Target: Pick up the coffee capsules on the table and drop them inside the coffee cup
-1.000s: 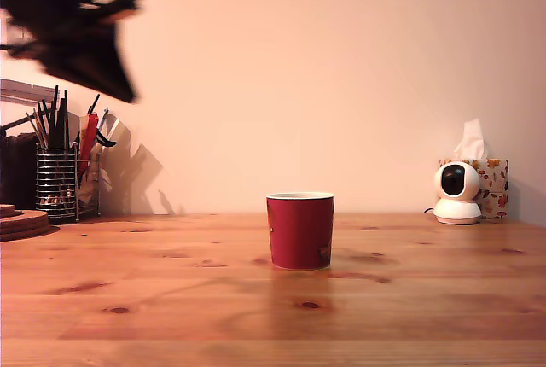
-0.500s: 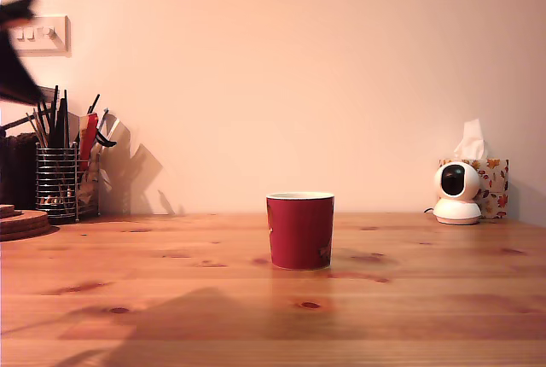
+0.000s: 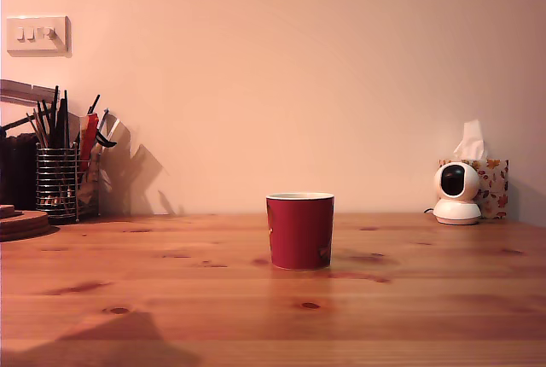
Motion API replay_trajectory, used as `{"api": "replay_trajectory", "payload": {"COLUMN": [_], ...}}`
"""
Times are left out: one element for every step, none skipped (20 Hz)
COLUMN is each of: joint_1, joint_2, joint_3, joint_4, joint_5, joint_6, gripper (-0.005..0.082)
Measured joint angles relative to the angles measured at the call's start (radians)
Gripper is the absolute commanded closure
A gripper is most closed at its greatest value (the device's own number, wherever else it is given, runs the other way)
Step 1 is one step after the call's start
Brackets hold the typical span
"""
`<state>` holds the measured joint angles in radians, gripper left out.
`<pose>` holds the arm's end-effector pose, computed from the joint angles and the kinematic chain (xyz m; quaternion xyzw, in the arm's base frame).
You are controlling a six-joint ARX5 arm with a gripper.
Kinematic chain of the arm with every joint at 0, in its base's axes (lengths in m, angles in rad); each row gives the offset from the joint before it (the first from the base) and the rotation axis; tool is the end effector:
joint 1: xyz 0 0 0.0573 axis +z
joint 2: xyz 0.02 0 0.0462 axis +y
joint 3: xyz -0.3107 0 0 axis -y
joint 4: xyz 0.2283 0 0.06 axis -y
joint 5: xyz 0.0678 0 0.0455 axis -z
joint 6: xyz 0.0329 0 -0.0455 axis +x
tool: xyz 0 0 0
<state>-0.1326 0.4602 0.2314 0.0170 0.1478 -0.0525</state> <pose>0.0744 -0.0148 0.2271 -0.0266 0.1093 -0.1361 0.9843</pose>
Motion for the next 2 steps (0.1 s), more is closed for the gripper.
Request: {"api": "replay_trajectory", "payload": {"joint_1": [0.0, 0.0], "joint_2": [-0.036, -0.075], "joint_3": [0.0, 0.0], "joint_4": [-0.002, -0.001], "joint_5": [-0.009, -0.016], "joint_6": [-0.002, -0.002], "gripper": [0.0793, 0.0793]}}
